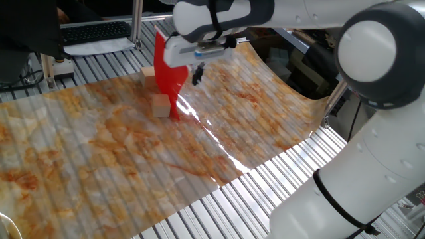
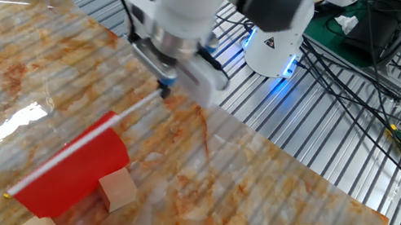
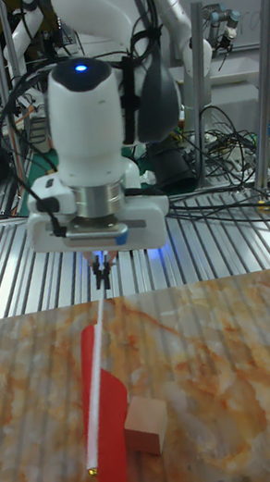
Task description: Wave the flag
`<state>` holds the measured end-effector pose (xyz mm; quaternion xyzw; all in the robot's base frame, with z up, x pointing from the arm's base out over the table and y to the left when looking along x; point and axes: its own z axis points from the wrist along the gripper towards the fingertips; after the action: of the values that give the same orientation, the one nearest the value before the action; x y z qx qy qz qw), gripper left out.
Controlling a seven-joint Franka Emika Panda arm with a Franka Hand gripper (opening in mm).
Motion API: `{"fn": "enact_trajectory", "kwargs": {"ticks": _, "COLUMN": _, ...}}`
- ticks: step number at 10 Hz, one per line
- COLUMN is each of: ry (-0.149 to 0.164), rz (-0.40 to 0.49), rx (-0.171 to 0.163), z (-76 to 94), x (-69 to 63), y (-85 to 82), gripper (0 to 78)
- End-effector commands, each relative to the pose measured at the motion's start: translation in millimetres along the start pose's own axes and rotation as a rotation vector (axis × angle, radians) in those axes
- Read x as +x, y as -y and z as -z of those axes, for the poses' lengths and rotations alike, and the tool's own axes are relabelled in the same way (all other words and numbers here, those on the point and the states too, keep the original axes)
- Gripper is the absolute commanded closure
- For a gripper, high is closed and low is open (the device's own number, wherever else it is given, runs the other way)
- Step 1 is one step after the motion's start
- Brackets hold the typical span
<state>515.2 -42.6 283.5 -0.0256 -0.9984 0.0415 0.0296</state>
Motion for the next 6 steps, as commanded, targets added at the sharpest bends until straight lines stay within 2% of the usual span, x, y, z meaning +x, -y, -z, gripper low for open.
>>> {"fn": "enact_trajectory", "kwargs": {"ticks": 1, "ry": 0.061, "rz": 0.103, "rx": 0.065, "z": -7.3, "x": -40.0, "y": 161.2, "gripper": 76.4}}
{"fn": "enact_trajectory", "kwargs": {"ticks": 4, "ry": 0.078, "rz": 0.105, "rx": 0.065, "z": -6.7, "x": -40.1, "y": 160.6, "gripper": 76.4}}
{"fn": "enact_trajectory", "kwargs": {"ticks": 5, "ry": 0.087, "rz": 0.095, "rx": 0.062, "z": -5.2, "x": -41.1, "y": 157.4, "gripper": 76.4}}
{"fn": "enact_trajectory", "kwargs": {"ticks": 6, "ry": 0.088, "rz": 0.084, "rx": 0.062, "z": -3.5, "x": -43.4, "y": 145.7, "gripper": 76.4}}
